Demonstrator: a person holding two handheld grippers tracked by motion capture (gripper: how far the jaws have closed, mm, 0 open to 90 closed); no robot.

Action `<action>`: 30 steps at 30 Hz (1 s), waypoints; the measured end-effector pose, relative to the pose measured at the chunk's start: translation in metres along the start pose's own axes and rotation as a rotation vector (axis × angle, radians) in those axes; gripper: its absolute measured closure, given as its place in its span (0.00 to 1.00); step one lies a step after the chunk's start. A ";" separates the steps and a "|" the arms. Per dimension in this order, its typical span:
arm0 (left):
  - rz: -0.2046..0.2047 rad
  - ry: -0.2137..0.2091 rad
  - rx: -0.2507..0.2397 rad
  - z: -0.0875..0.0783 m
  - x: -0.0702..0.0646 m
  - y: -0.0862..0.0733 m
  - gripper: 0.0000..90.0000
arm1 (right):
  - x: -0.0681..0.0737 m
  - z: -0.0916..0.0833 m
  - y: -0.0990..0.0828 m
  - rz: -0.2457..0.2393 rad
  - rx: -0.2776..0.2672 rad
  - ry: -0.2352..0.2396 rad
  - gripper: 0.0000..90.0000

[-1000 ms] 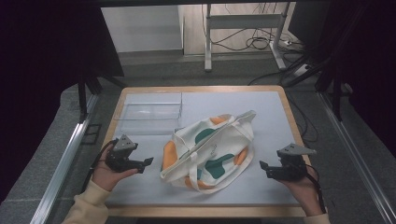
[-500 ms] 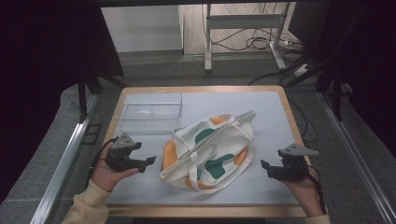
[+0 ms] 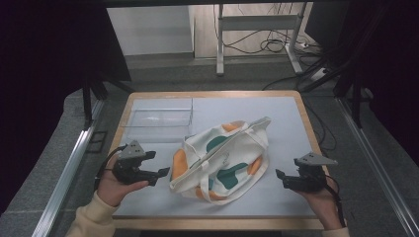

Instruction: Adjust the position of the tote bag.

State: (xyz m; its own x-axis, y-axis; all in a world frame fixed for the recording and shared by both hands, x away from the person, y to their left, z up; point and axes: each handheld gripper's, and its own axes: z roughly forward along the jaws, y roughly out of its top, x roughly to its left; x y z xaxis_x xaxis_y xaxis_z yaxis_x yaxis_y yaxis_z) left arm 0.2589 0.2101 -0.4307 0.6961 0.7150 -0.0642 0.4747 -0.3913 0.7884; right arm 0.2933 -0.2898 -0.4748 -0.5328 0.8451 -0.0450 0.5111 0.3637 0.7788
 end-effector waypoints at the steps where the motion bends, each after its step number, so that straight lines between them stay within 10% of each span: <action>1: 0.014 0.007 -0.002 0.000 -0.002 0.000 0.26 | 0.000 0.001 0.000 0.002 0.000 0.001 0.23; 30: 0.084 -0.086 0.040 -0.008 -0.028 0.015 0.32 | 0.001 -0.002 -0.001 0.027 0.001 -0.023 0.23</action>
State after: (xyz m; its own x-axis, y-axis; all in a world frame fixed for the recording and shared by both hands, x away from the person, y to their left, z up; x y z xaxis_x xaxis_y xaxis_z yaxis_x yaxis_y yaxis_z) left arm 0.2420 0.1890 -0.4123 0.7775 0.6267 -0.0527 0.4327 -0.4721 0.7680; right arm 0.2910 -0.2902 -0.4747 -0.5030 0.8634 -0.0381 0.5256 0.3406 0.7796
